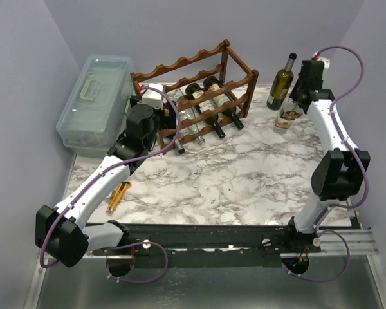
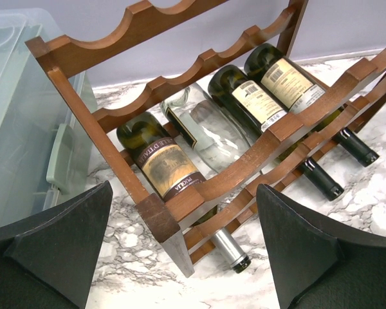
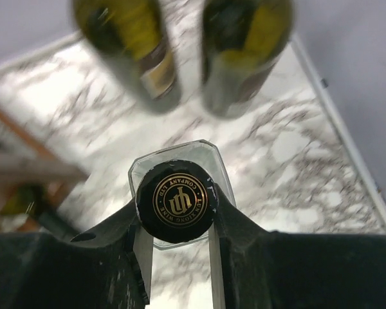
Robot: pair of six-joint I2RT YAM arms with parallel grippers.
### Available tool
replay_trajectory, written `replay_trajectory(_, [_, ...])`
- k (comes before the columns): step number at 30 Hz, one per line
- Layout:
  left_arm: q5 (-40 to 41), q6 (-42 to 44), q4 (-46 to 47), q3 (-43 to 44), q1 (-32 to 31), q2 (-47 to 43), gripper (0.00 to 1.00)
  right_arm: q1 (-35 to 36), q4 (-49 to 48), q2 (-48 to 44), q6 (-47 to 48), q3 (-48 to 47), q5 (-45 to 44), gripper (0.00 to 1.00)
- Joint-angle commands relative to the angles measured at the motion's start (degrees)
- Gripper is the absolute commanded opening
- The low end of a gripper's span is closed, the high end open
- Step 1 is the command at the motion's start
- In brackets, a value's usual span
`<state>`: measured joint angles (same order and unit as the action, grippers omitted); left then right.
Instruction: Put the wine bottle on the wine rack
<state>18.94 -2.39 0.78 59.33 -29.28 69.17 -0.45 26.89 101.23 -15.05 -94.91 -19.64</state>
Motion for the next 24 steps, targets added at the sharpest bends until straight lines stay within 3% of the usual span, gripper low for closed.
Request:
replay_trajectory(1, [-2.95, -0.76, 2.84, -1.23, -0.17, -2.04, 0.9, 7.81, 4.95, -8.81, -1.43, 2.41, 1.22, 0.01])
replay_trajectory(6, [-6.33, 0.45, 10.97, -5.83, -0.18, -5.53, 0.91, 13.7, 8.3, -14.57, 0.13, 6.48, 3.08, 0.01])
replay_trajectory(11, [-12.91, 1.64, 11.7, -5.63, -0.24, -6.45, 0.92, 22.15, 13.6, -18.28, 0.05, 9.05, 4.64, 0.01])
replay_trajectory(13, [-16.09, 2.11, 12.06, -5.35, -0.26, -6.74, 0.92, 23.9, 14.11, -20.49, -1.69, 11.45, 9.71, 0.01])
replay_trajectory(18, [-26.69, 3.98, 12.06, -4.79, -0.25, -7.89, 0.92, 25.47, 8.68, -26.53, -7.77, 19.22, 32.96, 0.01])
replay_trajectory(21, [-30.31, 3.59, 12.16, -3.87, -1.13, -7.98, 0.93, 25.6, 1.24, -30.24, -14.53, 25.35, 42.11, 0.01])
replay_trajectory(24, [-30.31, 0.17, 12.06, -1.66, -2.74, -6.82, 0.93, 25.62, -8.44, -33.88, -21.57, 31.53, 45.51, 0.01])
